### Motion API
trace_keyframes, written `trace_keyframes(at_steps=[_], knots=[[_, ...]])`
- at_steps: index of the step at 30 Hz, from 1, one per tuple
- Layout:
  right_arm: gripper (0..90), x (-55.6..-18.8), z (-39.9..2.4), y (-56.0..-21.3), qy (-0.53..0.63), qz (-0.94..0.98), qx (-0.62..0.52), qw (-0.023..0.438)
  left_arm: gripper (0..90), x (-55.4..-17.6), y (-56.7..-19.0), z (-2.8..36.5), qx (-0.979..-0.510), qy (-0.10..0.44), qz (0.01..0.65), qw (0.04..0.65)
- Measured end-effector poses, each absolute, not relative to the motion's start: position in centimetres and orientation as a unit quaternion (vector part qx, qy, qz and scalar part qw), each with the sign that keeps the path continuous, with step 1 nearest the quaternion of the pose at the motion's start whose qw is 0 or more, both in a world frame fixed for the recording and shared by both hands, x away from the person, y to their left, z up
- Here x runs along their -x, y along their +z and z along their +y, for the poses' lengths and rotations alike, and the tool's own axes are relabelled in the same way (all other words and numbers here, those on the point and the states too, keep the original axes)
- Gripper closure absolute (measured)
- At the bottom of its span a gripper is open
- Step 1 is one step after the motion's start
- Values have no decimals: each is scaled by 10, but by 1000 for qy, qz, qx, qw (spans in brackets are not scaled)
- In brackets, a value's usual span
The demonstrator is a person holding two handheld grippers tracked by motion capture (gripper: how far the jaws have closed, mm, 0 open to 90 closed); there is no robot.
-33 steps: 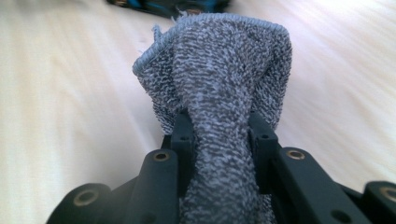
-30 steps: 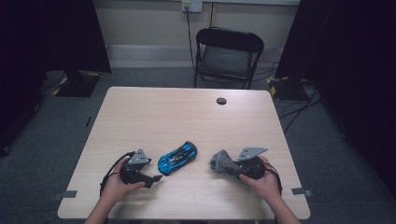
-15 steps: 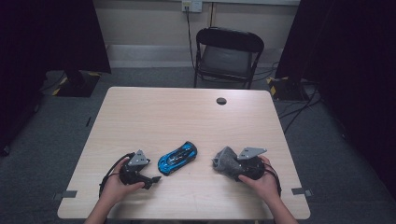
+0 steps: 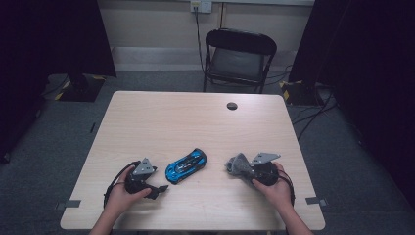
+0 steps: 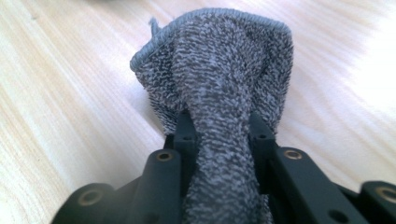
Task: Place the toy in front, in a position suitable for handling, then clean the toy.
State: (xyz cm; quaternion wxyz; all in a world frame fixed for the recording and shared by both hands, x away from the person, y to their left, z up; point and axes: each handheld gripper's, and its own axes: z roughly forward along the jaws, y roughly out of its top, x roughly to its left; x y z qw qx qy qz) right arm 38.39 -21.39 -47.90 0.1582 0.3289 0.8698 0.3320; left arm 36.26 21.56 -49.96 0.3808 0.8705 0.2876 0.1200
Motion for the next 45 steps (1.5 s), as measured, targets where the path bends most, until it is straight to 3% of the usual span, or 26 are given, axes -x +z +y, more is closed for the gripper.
trace_keyframes(at_steps=[10, 23, 33, 45], knots=[[729, -391, -208, -452, 359, 860, -333, 144, 157, -363, -497, 209, -872, 113, 293, 375], [729, -398, -165, -428, 390, 861, -306, 116, 170, -370, -488, 198, -860, 124, 295, 397], [729, -395, -105, -420, 405, 870, -265, 93, 157, -372, -490, 194, -864, 116, 296, 391], [728, -397, -18, -447, 362, 907, -202, 73, 166, -374, -498, 188, -866, 127, 291, 387]])
